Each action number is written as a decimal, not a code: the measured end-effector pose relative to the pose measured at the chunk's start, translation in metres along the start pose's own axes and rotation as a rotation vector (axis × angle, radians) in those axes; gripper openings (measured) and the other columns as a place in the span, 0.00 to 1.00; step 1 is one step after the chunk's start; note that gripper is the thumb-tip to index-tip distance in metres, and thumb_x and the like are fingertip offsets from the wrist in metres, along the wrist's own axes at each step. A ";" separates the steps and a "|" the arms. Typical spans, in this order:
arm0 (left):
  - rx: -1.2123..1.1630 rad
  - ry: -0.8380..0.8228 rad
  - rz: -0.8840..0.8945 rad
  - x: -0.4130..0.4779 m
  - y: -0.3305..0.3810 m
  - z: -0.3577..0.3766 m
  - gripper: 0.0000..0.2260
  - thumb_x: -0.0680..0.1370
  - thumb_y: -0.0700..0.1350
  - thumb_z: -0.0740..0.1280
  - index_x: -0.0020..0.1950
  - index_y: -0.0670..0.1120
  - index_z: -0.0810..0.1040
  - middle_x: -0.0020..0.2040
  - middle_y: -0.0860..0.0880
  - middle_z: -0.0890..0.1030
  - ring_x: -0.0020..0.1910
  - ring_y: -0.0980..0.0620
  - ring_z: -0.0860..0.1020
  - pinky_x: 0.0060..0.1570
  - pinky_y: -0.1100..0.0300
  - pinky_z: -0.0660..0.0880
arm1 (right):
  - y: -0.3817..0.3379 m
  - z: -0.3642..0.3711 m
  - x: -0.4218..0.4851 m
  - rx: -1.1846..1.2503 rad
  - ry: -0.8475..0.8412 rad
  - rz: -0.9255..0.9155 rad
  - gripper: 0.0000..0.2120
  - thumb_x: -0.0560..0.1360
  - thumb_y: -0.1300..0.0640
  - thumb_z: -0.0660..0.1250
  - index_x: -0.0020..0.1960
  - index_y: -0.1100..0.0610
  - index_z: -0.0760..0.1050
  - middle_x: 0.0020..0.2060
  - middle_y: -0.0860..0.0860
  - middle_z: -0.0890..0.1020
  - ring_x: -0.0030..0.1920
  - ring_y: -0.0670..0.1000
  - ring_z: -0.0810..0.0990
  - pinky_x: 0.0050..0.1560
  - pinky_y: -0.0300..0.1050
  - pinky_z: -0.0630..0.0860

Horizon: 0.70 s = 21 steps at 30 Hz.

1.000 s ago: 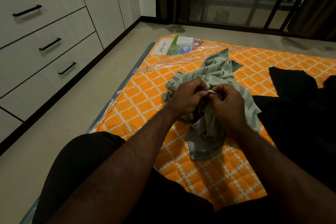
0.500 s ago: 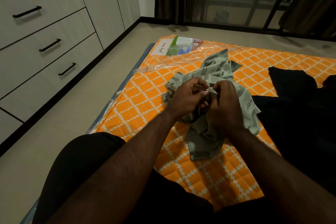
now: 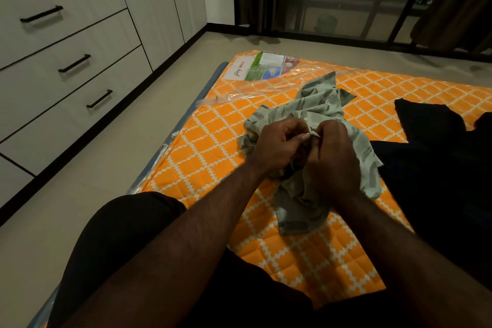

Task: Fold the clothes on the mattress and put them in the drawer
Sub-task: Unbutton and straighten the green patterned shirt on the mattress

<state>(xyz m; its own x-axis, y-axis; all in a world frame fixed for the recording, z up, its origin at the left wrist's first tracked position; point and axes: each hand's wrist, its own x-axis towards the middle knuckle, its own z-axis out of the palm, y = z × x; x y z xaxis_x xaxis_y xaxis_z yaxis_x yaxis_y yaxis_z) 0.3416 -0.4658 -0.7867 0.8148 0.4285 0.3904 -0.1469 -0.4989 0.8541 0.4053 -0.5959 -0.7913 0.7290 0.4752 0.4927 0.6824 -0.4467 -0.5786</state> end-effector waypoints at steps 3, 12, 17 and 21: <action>0.016 0.027 0.058 0.000 0.002 0.000 0.02 0.79 0.39 0.70 0.49 0.43 0.82 0.43 0.54 0.83 0.44 0.59 0.82 0.47 0.61 0.79 | -0.002 -0.007 0.003 -0.067 -0.033 -0.047 0.04 0.82 0.53 0.57 0.49 0.52 0.65 0.44 0.48 0.69 0.43 0.53 0.70 0.38 0.49 0.64; -0.052 0.087 -0.069 0.002 0.003 0.002 0.03 0.79 0.39 0.68 0.50 0.45 0.80 0.43 0.54 0.82 0.45 0.56 0.81 0.47 0.57 0.79 | 0.001 -0.010 0.012 0.026 -0.078 -0.166 0.05 0.79 0.55 0.65 0.47 0.56 0.73 0.42 0.49 0.74 0.42 0.50 0.72 0.40 0.49 0.71; -0.190 0.119 -0.188 0.001 -0.001 0.002 0.04 0.80 0.41 0.69 0.51 0.41 0.82 0.45 0.47 0.85 0.47 0.49 0.84 0.50 0.50 0.82 | -0.003 -0.013 0.016 0.157 -0.054 -0.145 0.09 0.75 0.57 0.63 0.45 0.60 0.81 0.41 0.53 0.81 0.44 0.52 0.79 0.45 0.49 0.75; -0.291 0.134 -0.245 -0.001 -0.001 0.004 0.03 0.79 0.41 0.72 0.50 0.41 0.82 0.46 0.44 0.85 0.48 0.47 0.85 0.52 0.48 0.83 | -0.004 -0.014 0.016 0.127 -0.052 -0.169 0.08 0.76 0.61 0.68 0.47 0.61 0.85 0.42 0.55 0.85 0.42 0.51 0.82 0.44 0.45 0.79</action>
<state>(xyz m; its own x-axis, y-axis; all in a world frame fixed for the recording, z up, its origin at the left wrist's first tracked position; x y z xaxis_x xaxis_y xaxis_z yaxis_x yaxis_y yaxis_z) 0.3429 -0.4686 -0.7898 0.7679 0.6125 0.1876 -0.1253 -0.1436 0.9817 0.4147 -0.5969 -0.7718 0.5990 0.5749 0.5575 0.7797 -0.2603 -0.5694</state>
